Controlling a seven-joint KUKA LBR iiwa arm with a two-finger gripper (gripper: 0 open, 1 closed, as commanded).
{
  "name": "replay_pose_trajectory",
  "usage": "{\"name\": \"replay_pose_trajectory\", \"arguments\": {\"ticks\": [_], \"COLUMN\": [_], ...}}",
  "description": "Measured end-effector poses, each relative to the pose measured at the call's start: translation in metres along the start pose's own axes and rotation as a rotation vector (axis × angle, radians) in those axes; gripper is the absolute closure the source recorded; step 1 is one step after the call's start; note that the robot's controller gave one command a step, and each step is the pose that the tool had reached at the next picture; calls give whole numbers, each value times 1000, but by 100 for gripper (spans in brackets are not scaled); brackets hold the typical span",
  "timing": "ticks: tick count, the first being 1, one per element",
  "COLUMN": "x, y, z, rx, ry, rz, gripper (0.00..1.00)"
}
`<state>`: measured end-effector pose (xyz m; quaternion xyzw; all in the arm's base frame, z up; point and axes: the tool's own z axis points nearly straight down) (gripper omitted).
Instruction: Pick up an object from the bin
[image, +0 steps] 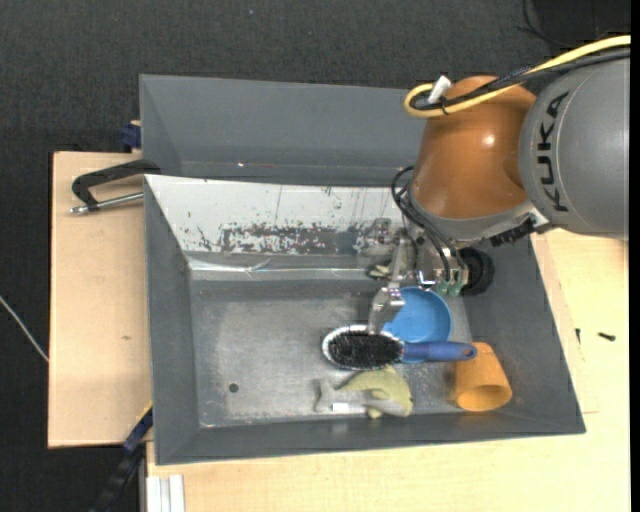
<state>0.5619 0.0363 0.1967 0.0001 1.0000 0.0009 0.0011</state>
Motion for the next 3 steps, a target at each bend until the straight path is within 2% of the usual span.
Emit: {"name": "replay_pose_trajectory", "arguments": {"ticks": [1,2,3], "x": [33,32,23], "y": [3,4,-18], "z": [124,122,-99], "rx": [-1,-3,2], "ry": [-7,-11,-12], "rz": [-129,-130,-297], "gripper": [0,100,100]}}
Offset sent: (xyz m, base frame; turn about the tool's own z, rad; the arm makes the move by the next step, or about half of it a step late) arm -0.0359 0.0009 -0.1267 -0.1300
